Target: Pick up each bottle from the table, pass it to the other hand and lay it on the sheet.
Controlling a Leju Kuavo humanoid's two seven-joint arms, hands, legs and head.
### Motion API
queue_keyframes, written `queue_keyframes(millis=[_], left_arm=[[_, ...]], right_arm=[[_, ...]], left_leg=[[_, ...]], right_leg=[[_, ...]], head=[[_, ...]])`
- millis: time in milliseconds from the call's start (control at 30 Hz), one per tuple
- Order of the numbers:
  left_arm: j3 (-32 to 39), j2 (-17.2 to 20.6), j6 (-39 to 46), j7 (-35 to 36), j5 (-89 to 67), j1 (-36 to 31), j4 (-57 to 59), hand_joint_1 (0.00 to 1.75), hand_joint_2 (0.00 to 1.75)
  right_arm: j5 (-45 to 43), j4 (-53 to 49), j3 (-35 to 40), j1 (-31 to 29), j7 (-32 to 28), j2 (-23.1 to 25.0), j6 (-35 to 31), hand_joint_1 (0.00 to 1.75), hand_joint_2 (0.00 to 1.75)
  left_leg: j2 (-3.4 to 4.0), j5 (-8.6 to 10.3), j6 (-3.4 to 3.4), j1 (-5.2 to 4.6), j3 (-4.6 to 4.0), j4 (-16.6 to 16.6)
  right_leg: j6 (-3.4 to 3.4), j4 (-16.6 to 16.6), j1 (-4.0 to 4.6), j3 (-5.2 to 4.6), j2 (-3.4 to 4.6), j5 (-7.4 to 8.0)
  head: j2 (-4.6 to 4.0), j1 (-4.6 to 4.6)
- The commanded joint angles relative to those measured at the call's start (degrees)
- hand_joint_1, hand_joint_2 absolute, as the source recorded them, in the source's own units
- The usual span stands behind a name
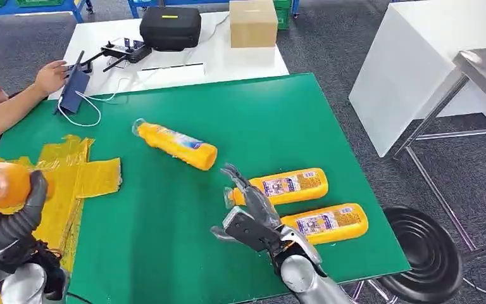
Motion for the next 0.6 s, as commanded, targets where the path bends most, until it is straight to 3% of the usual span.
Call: queue_keyframes(millis=[33, 200, 300, 400, 533, 600], left_arm=[[1.56, -2.48, 5.82, -0.17, -7.89, -2.08, 3.72, 1.75, 1.75], [0.77, -1.96, 6.58, 1.38, -11.09, -2.17, 4.45, 1.75, 1.75], [-2.64, -0.81, 9.85, 7.79, -29.46, -2.66, 8.99, 1.75, 1.75], [-2.56, -2.24, 9.85, 11.47, -44.39, -3.07, 11.52, 1.75, 1.75], [-6.37, 2.72, 9.85, 22.68, -66.14, -4.00, 20.48, 1.75, 1.75], [-8.96, 5.51, 9.85, 26.72, -67.94, -4.39, 23.74, 1.75, 1.75]], right_arm=[[-0.86, 7.02, 3.31, -6.30, 2.14, -1.55, 1.68, 0.00, 1.75], [-1.27, 6.59, 3.51, -6.21, 2.40, -1.96, 1.60, 0.00, 1.75], [-1.76, 6.14, 3.65, -6.59, 2.76, -2.48, 1.53, 0.00, 1.75], [-2.25, 5.80, 3.90, -7.16, 3.13, -2.83, 1.95, 0.00, 1.75], [-3.30, 5.09, 4.97, -8.24, 3.84, -4.40, 2.66, 0.00, 1.75], [-3.67, 4.56, 5.04, -8.14, 4.03, -4.89, 2.75, 0.00, 1.75]], left_leg=[[-0.01, 0.00, 0.00, 0.02, 0.08, -0.02], [-0.17, 0.03, -0.02, 0.02, 0.04, -0.02], [-0.21, 0.00, -0.04, 0.04, 0.14, -0.05], [-0.28, 0.04, -0.02, -0.01, 0.13, -0.07], [-0.14, 0.04, 0.00, -0.02, 0.13, -0.06], [-0.19, 0.08, -0.01, -0.08, 0.16, -0.12]], right_leg=[[0.03, -0.07, 0.00, 0.08, 0.19, 0.07], [0.00, -0.08, 0.00, 0.08, 0.03, 0.03], [-0.01, -0.10, 0.01, 0.17, 0.08, 0.01], [0.01, -0.10, -0.03, 0.15, -0.05, 0.01], [0.01, -0.10, -0.04, 0.13, 0.06, 0.05], [0.01, -0.09, -0.11, 0.14, -0.03, 0.02]], head=[[0.00, 0.00], [0.00, 0.00], [0.00, -0.02], [0.00, 0.00], [0.00, 0.00], [0.00, 0.00]])
